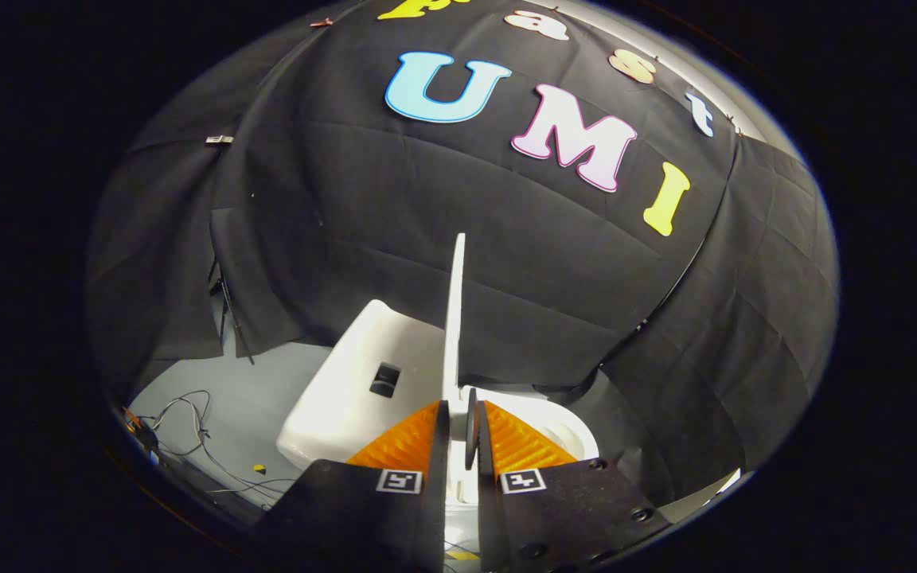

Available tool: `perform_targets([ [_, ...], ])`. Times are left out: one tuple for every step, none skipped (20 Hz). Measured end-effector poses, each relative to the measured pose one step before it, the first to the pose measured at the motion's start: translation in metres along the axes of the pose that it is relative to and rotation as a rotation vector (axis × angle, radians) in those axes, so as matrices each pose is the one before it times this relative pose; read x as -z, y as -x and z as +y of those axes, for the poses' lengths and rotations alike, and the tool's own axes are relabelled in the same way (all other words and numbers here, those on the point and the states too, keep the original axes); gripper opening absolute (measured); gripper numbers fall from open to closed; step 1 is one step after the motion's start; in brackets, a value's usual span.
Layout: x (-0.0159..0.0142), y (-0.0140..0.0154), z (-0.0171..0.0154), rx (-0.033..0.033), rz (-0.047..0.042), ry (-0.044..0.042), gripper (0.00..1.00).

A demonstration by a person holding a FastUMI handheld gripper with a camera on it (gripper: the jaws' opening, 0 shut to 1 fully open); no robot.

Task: Open the toilet lid.

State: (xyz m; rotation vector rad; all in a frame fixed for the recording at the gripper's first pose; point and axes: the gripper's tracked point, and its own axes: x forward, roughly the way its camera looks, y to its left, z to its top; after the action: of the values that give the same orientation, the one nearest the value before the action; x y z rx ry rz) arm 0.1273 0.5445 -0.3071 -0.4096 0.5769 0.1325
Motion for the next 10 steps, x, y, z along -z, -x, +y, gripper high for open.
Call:
perform_targets([
  [0.00054,0.00272,-0.00142,-0.00266,-0.00012,-0.0089,0.23],
  [0.00063,0.00041,0.00103,-0.00838,-0.00004,-0.00665,0.27],
  [0.00135,0.0025,0.00294,-0.01236,0.00137,-0.00195,0.29],
  [-0.00071,0.0042,0.00335,-0.01441,-0.00212,0.00667,0.42],
  [0.00143,0.00393,0.00266,-0.00549,-0.00257,0.01415,0.54],
  [-0.00065,0.00251,0.00182,-0.01099,-0.00407,0.01203,0.67],
  [0.00031,0.00176,0.00426,-0.01512,-0.00719,0.01074,0.79],
  [-0.00336,0.00638,-0.001,0.00069,-0.0071,0.00924,0.9],
  [-0.00276,0.00557,0.00201,-0.00638,-0.01084,-0.00061,1.0],
  [-0.0023,0.0049,0.00079,-0.0056,-0.01246,-0.00517,0.99],
])
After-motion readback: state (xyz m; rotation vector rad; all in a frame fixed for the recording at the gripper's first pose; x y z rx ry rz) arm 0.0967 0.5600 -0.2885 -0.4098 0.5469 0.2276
